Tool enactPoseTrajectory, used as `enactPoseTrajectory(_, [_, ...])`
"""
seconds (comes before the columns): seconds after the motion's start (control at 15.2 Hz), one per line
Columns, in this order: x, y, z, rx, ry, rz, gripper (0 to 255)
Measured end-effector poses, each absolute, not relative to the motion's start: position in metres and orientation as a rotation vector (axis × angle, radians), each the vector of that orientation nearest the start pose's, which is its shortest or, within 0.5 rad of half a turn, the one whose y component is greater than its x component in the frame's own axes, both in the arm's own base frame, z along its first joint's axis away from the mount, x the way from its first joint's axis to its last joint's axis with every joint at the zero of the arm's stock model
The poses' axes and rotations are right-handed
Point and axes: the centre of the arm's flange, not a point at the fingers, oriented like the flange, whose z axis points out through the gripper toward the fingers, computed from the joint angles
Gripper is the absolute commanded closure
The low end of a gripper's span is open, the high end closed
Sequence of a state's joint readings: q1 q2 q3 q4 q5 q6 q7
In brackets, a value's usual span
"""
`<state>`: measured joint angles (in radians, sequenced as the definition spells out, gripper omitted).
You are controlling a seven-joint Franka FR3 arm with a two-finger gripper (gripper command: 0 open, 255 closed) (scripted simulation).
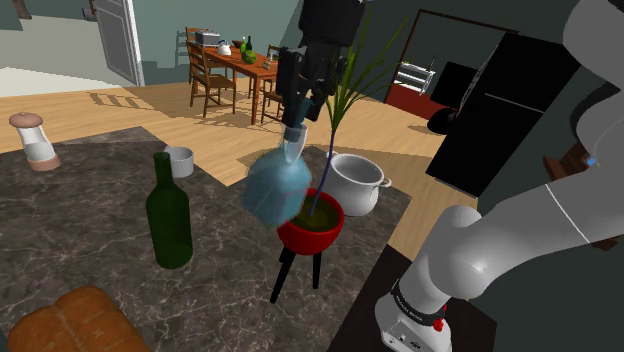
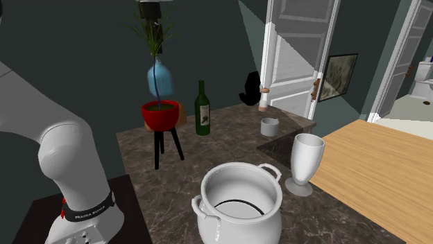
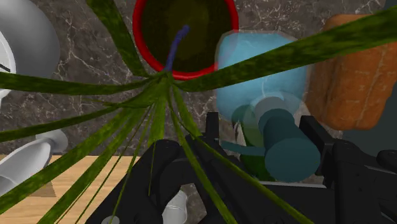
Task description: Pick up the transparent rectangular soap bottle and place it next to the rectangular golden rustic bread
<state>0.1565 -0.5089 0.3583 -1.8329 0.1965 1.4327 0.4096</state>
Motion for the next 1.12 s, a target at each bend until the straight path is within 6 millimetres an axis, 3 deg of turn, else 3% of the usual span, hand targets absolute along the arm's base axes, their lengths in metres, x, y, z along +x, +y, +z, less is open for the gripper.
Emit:
enactPoseTrajectory(0.79, [0.231,0.392,0.710,-3.085,-0.161,-0.095,255])
enactPoseTrajectory(1.12, [0.224,0.407,0.690,-3.084,-0.159,-0.093,255])
